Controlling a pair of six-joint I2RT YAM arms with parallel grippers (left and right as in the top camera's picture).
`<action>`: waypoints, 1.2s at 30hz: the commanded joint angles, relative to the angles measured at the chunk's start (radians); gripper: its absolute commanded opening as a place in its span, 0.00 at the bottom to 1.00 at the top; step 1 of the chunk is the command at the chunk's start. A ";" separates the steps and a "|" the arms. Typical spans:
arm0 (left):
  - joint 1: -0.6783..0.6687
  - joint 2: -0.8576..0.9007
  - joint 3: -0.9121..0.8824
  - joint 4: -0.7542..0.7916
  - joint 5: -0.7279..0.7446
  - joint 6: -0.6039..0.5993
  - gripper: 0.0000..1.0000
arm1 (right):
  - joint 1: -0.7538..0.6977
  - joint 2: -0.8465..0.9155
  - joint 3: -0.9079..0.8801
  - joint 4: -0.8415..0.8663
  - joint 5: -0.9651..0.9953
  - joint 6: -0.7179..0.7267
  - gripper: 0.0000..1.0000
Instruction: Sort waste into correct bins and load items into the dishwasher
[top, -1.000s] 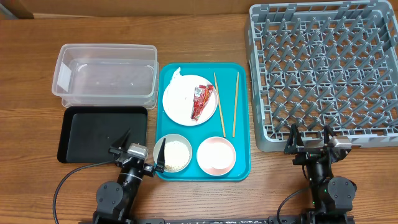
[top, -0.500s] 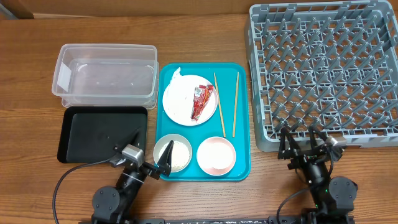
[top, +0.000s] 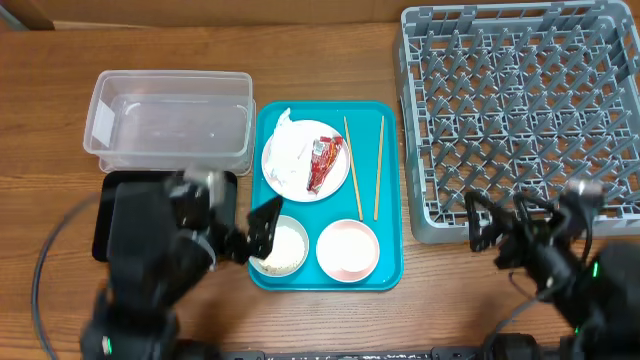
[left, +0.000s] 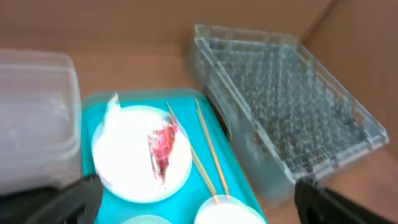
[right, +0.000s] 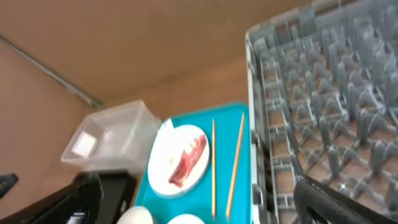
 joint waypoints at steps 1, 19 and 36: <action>0.005 0.251 0.246 -0.209 0.154 0.027 1.00 | -0.004 0.173 0.152 -0.063 -0.005 -0.042 1.00; -0.537 0.871 0.382 -0.397 -0.260 -0.161 0.76 | -0.004 0.372 0.217 -0.170 -0.005 -0.041 1.00; -0.494 0.945 0.530 -0.491 -0.289 -0.227 0.04 | -0.004 0.372 0.217 -0.200 -0.006 -0.042 1.00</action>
